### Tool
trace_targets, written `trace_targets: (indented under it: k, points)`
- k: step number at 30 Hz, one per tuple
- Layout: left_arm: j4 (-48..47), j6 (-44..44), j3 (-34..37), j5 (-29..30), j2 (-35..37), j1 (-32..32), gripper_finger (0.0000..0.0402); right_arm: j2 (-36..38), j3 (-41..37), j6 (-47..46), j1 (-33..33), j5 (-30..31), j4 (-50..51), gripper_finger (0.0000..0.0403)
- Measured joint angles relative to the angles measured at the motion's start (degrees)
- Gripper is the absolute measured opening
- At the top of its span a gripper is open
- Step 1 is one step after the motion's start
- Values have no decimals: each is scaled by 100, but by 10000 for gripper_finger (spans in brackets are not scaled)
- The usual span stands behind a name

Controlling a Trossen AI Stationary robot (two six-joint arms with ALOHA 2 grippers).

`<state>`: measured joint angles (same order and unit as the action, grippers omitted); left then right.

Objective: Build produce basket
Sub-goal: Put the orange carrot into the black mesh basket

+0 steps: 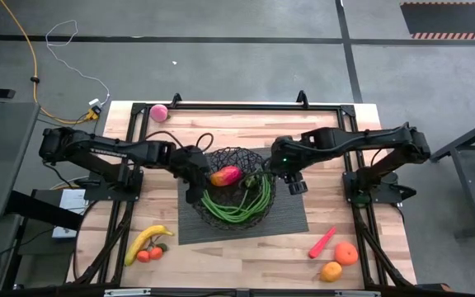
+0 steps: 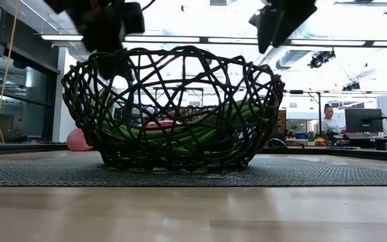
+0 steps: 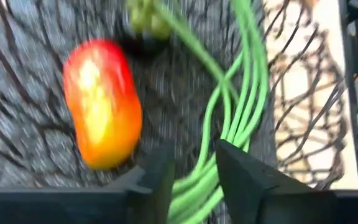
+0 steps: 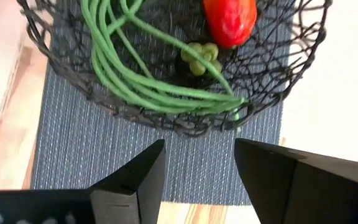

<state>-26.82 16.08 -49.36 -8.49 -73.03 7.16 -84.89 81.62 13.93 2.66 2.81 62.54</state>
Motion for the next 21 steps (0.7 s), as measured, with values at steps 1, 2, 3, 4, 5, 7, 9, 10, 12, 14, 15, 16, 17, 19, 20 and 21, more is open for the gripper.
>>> trace_targets:
  k: [1, 2, 3, 4, 5, 7, 9, 10, 12, 14, 15, 16, 17, 19, 20, 21]
  points:
    - [-40, -98, -133, 5, 2, 28, 121, 5, 0, 0, 0, 0, -63, 172]
    - [-62, -198, -250, 13, 2, 64, 132, 16, 0, 0, 0, 0, -115, 172]
    - [-108, -297, -353, 15, 2, 102, 141, 23, 0, 0, 0, -1, -124, 172]
    - [-155, -375, -453, 17, 2, 140, 150, 29, 0, 0, 0, 0, -124, 172]
    - [-203, -451, -562, 17, 1, 188, 157, 34, 0, 0, 0, 0, -126, 172]
    - [-362, -602, -846, 17, 0, 290, 167, 34, 0, 0, 0, 0, -110, 172]
    - [-682, -825, -1197, 21, 0, 415, 173, 34, 0, -46, 0, 0, -105, 172]
    - [-883, -952, -1404, 19, 0, 481, 174, 34, 0, -91, -6, 0, -96, 172]
    - [-1168, -1160, -1786, 25, 1, 614, 174, 32, 0, -254, -40, -2, -44, 172]
    - [-1344, -1232, -2099, 30, 18, 739, 173, 32, 0, -468, -89, -1, 83, 172]
    - [-1349, -1237, -2188, 36, 77, 799, 173, 44, 0, -607, -123, 0, 204, 172]
    - [-1318, -1234, -2233, 36, 167, 868, 173, 68, 0, -758, -160, 0, 318, 172]
    - [-1176, -1228, -2237, 37, 287, 917, 173, 93, 0, -918, -193, 0, 386, 172]
    - [-766, -1185, -2122, 39, 560, 974, 173, 183, -9, -1163, -232, 2, 490, 172]
    - [-556, -1150, -1991, 39, 715, 1000, 173, 262, -57, -1245, -236, 14, 444, 172]
    - [-295, -1089, -1834, 33, 878, 1024, 173, 396, -171, -1322, -234, 19, 330, 172]
